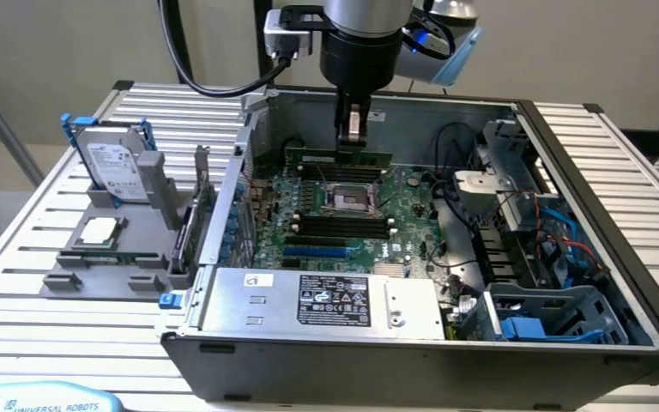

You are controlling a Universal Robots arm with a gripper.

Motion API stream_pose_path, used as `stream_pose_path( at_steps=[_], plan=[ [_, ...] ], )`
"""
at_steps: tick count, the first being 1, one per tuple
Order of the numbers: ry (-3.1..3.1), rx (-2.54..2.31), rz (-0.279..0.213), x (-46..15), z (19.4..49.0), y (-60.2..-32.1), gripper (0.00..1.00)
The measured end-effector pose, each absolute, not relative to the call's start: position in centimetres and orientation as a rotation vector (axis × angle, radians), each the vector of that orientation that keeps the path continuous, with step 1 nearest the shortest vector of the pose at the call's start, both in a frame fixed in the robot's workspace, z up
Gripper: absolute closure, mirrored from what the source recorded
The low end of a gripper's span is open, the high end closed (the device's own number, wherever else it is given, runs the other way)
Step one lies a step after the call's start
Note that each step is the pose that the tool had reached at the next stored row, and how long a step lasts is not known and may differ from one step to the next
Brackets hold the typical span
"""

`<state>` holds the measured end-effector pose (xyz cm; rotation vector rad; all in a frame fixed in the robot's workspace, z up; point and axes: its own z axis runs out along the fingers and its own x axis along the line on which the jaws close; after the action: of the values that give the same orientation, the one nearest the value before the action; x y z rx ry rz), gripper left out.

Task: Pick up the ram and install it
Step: 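Insert the ram into the slot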

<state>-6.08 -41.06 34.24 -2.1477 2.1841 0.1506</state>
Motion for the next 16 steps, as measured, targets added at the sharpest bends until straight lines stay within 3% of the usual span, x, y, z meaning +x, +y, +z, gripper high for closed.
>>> stream_pose_path(
  at_steps=[16],
  plan=[
    [2.192, -2.156, 0.13, -5.6, 32.7, -40.0, 0.87]
  ],
)
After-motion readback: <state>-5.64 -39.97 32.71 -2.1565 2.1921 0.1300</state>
